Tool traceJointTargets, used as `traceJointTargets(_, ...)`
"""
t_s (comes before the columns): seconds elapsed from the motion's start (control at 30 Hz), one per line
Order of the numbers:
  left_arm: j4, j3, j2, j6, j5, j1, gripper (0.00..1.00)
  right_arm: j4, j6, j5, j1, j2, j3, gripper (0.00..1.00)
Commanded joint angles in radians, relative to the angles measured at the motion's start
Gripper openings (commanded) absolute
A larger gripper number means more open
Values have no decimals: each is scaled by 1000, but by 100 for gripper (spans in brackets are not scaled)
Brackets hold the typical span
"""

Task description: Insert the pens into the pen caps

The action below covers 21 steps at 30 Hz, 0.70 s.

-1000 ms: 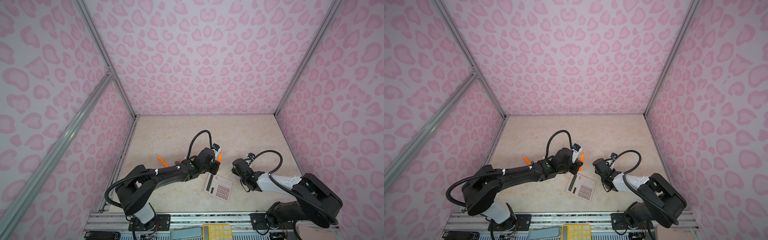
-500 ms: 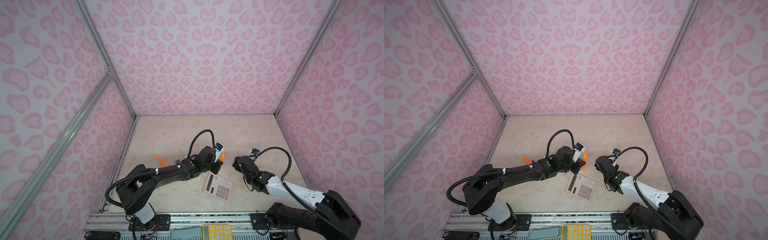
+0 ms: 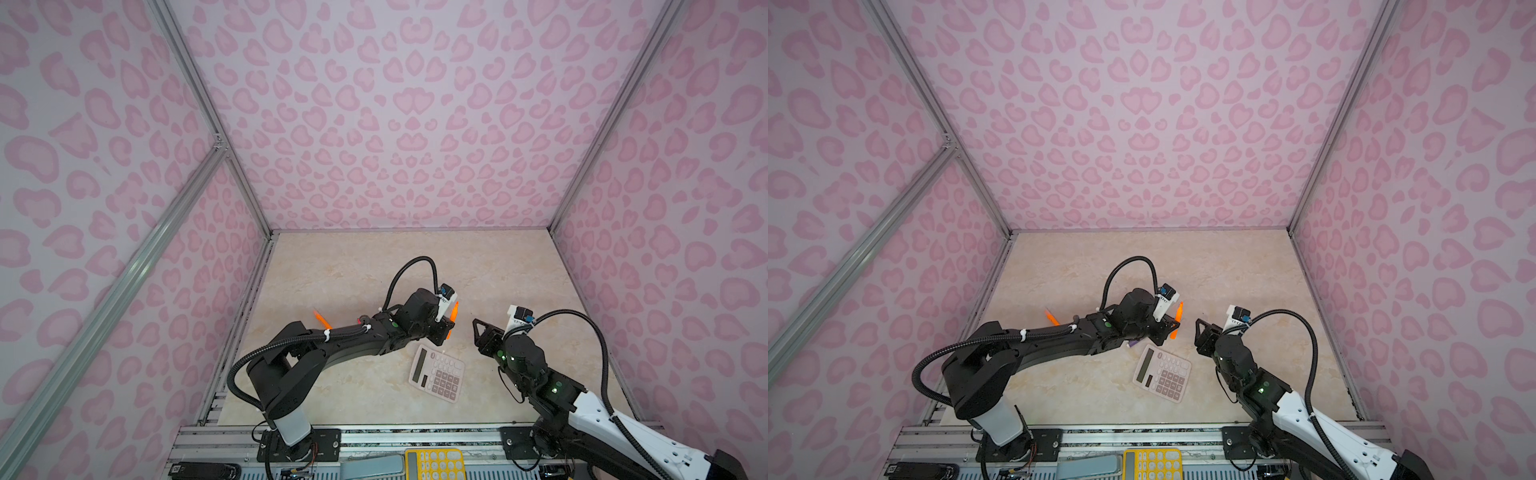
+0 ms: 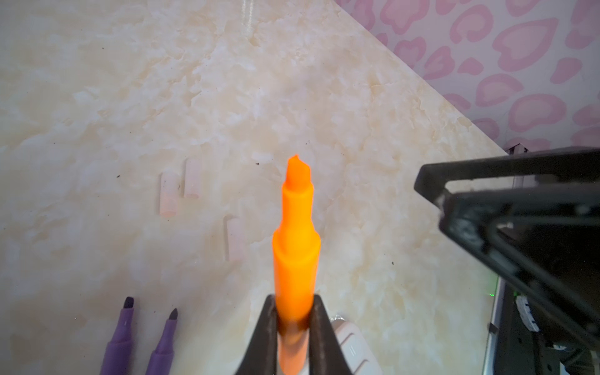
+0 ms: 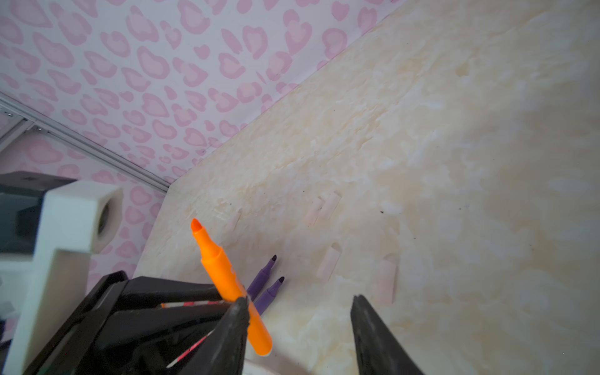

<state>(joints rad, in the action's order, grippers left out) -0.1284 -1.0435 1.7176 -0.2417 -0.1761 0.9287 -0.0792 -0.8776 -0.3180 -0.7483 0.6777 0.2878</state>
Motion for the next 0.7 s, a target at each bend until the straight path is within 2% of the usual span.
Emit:
traceJointTargets(0.0,-36,-21,10,13,-69,-1,3,-73,40,25,-8,9,8,53)
traceJointTargets(0.17,-84,2,-3,22,-140,1,3,-216,57,86,-8,177,44,52)
traceJointTargets(0.37,-91,20,-12,46,-176,1,3,-186,78,103,-6,367,183,49)
traceJointTargets(0.43,-90,20,-15,51,-180,0,3,-194,77,107,-5,402,205,48)
traceJointTargets(0.67,-90,11,-6,48,-141,1,3,-164,42,120,-5,442,235,34)
